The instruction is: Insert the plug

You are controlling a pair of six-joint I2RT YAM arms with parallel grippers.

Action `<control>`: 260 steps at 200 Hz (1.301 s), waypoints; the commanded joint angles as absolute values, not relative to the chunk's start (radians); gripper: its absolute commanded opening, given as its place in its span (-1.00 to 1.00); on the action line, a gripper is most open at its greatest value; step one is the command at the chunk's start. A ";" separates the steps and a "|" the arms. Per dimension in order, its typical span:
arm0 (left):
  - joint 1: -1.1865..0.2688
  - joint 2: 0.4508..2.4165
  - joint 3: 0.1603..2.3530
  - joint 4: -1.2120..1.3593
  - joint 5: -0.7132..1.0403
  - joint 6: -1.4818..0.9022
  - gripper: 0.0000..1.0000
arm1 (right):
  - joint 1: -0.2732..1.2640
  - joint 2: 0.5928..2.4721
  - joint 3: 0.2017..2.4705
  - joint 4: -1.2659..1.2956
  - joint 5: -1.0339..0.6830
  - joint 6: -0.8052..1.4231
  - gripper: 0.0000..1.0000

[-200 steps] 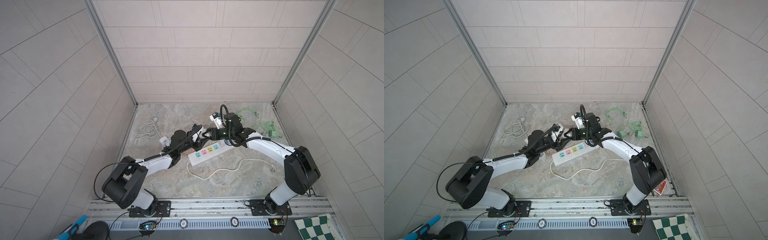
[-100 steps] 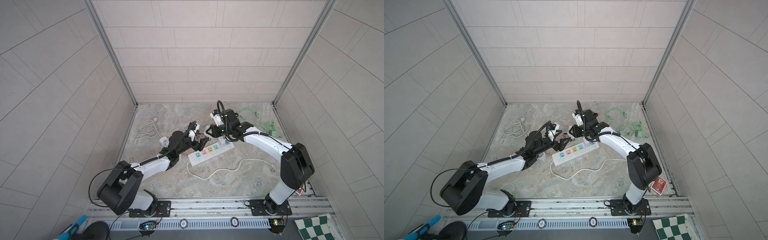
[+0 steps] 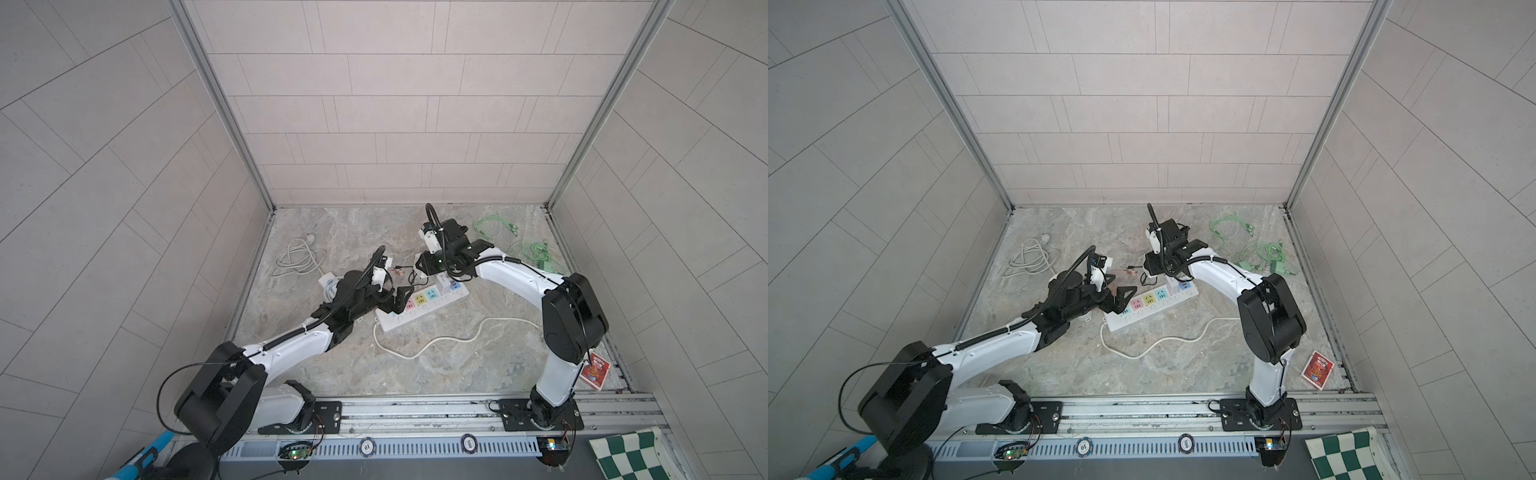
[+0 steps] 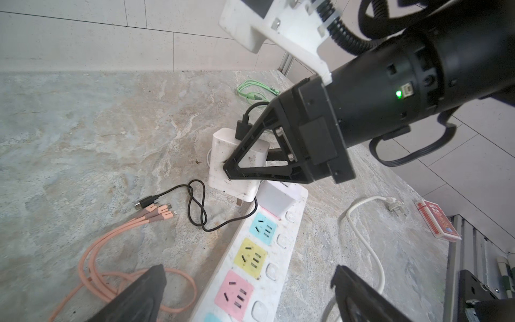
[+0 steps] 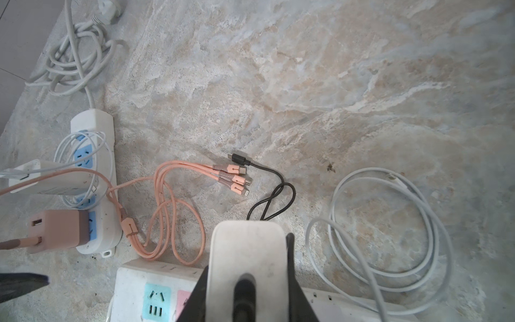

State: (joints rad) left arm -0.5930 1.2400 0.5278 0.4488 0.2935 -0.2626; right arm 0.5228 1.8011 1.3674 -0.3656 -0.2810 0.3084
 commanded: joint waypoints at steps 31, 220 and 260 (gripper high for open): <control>-0.597 1.192 0.496 0.412 0.264 -0.264 0.99 | 0.532 1.755 1.297 -0.360 -0.425 0.271 -0.90; -0.599 1.238 0.515 0.419 0.281 -0.255 0.99 | 0.538 1.671 1.182 -0.370 -0.224 0.207 -0.95; -0.598 1.296 0.547 0.401 0.278 -0.246 0.99 | 0.548 1.662 1.150 -0.323 -0.203 0.199 -0.97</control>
